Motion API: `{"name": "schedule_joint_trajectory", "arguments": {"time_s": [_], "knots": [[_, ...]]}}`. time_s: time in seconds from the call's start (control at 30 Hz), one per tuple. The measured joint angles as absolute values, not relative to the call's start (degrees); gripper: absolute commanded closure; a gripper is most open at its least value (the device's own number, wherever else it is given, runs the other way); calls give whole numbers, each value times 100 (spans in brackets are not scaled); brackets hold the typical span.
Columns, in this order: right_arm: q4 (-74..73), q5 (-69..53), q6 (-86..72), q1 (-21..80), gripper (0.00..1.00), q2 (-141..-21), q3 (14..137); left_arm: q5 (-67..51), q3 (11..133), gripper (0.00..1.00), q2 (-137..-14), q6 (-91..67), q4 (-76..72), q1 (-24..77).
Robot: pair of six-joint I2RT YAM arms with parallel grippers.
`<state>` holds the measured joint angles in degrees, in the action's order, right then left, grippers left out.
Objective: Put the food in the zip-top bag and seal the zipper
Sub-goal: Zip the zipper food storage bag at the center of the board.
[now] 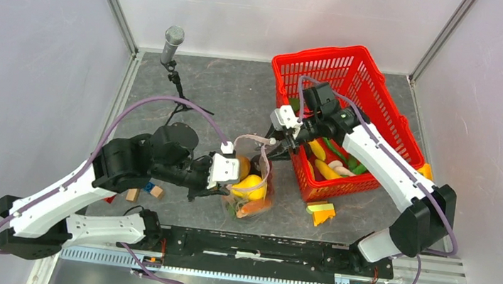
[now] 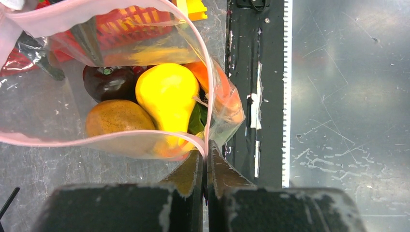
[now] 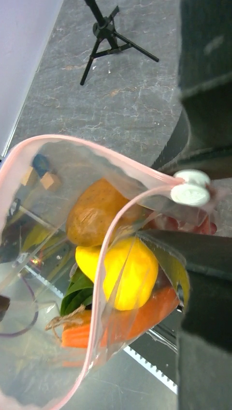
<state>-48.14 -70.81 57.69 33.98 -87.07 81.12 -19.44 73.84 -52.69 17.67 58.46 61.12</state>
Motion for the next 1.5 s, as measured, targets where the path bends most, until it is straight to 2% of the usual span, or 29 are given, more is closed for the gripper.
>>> {"name": "schedule_joint_trajectory", "arguments": {"time_s": [0.1, 0.27, 0.37, 0.53, 0.57, 0.7, 0.83, 1.07, 1.23, 1.3, 1.33, 1.5], "knots": [[-3911, -7067, 5013, 3345, 48, -8536, 7555, -1942, 7369, 98, -5240, 1767, 5846, 6114], [-2095, -7133, 3599, 3175, 63, -7900, 6639, -1944, 7330, 98, -5201, 1767, 5841, 6114], [-980, -7260, 2764, 3096, 68, -7677, 6281, -1944, 7295, 98, -5166, 1767, 5841, 6114], [108, -7349, 1894, 3052, 85, -7612, 6077, -1938, 7266, 98, -5120, 1767, 5835, 6114], [228, -7352, 1796, 3052, 85, -7612, 6060, -1933, 7264, 98, -5111, 1765, 5833, 6114], [497, -7325, 1553, 3052, 73, -7603, 5944, -1892, 7212, 98, -5043, 1765, 5822, 6114], [633, -7286, 1448, 3050, 72, -7509, 5734, -1835, 7157, 98, -4952, 1763, 5822, 6114], [810, -7269, 1275, 3046, 100, -7474, 5699, -1806, 7122, 98, -4921, 1763, 5811, 6114], [945, -7111, 1157, 3046, 100, -7428, 5564, -1734, 7087, 97, -4901, 1728, 5756, 6114], [943, -6952, 1135, 3046, 100, -7330, 5470, -1511, 7087, 94, -4873, 1594, 5701, 6114], [939, -6895, 1129, 3046, 100, -7271, 5435, -1391, 7085, 97, -4838, 1525, 5675, 6112], [932, -6377, 980, 3024, 100, -6858, 5354, -475, 6917, 98, -4278, 1203, 5527, 6112]]}}
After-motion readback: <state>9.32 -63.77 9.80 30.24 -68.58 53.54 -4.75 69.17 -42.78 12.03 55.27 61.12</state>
